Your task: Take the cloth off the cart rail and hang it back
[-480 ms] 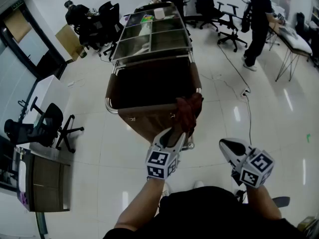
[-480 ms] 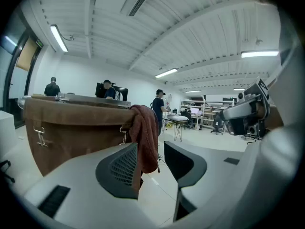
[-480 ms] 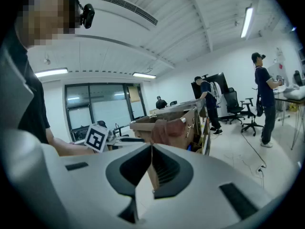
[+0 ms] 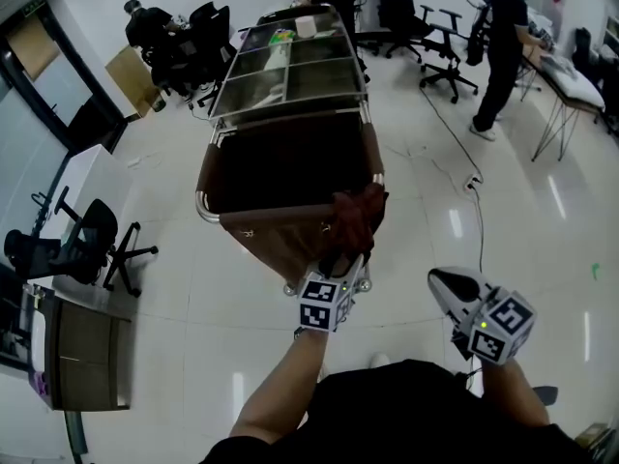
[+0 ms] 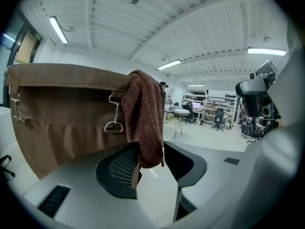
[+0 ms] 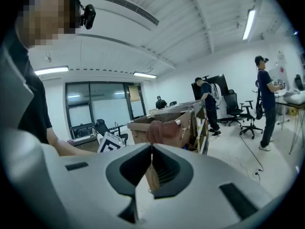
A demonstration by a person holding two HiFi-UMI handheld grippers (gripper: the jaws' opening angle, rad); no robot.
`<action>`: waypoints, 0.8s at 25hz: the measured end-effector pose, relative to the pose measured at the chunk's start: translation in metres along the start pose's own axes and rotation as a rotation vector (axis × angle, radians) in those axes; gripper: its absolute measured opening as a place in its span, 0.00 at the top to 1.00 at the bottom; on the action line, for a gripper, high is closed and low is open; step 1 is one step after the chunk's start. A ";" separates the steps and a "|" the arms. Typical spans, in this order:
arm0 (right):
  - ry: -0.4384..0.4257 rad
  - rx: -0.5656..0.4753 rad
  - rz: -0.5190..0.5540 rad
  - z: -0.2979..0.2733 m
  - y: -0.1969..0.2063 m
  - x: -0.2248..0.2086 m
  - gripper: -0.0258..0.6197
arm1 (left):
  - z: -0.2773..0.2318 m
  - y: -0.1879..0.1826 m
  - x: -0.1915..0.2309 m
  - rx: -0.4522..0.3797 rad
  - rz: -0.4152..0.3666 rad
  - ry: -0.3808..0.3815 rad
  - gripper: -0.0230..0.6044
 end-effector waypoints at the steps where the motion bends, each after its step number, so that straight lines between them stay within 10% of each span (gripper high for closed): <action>1: 0.001 0.004 0.000 0.001 0.002 0.000 0.92 | 0.001 -0.002 -0.001 -0.014 0.010 0.009 0.69; 4: -0.002 0.014 -0.001 0.000 0.004 0.000 0.92 | 0.013 -0.016 -0.006 -0.080 0.022 0.035 0.93; 20: -0.105 -0.036 0.059 -0.035 -0.021 0.048 0.92 | 0.131 -0.141 0.006 -0.341 0.028 0.053 0.94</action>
Point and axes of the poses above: the fingertips, and each gripper's own axes: z backward along the fingers, x to its left, y out of its underside, the point moved 4 cm from there along z, backward along the fingers, and after that the axes turned 12 degrees about -y, right-handed, at the moved point
